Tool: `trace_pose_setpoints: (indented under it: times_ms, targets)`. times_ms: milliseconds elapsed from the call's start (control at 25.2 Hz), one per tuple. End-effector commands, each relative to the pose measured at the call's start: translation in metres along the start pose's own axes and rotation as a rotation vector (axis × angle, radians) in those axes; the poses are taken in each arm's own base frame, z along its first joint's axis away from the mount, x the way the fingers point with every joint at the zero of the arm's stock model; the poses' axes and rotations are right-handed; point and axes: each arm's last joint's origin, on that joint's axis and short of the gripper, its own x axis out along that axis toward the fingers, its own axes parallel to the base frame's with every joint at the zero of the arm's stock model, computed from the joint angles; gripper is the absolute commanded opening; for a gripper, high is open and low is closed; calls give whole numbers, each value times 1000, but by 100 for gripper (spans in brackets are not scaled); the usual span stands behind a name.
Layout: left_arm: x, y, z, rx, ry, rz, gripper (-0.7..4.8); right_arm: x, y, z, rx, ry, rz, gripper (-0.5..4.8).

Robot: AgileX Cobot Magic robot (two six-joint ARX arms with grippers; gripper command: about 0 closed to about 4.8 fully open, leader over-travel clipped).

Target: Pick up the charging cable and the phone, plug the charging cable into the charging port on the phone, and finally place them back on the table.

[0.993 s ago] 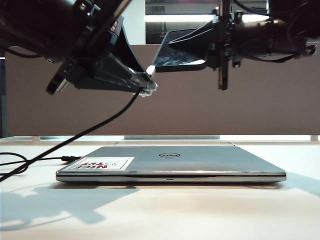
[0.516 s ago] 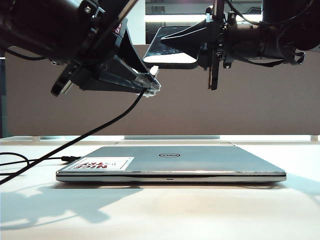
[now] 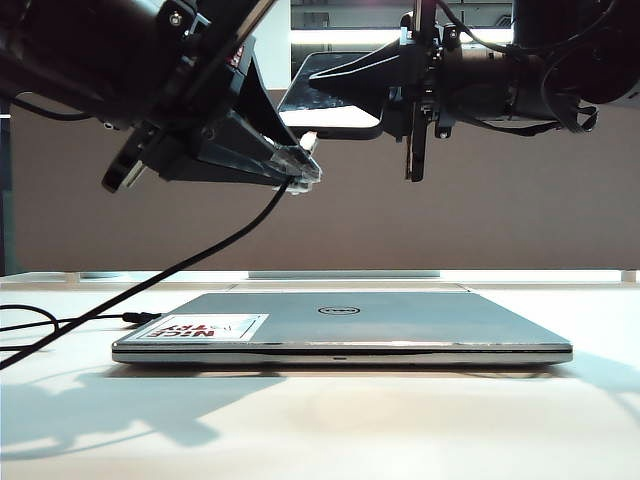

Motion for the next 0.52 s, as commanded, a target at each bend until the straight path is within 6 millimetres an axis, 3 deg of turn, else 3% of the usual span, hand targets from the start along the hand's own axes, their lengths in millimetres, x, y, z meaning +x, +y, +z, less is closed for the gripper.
trace_pose_setpoints:
  times_ms: [40, 516]
  targets:
    - [0, -2, 2, 1, -16, -15, -8, 1, 8, 6, -51, -25, 22, -1]
    - [0, -1, 1, 1, -13, -13, -8, 5, 9, 3, -67, -25, 25, -1]
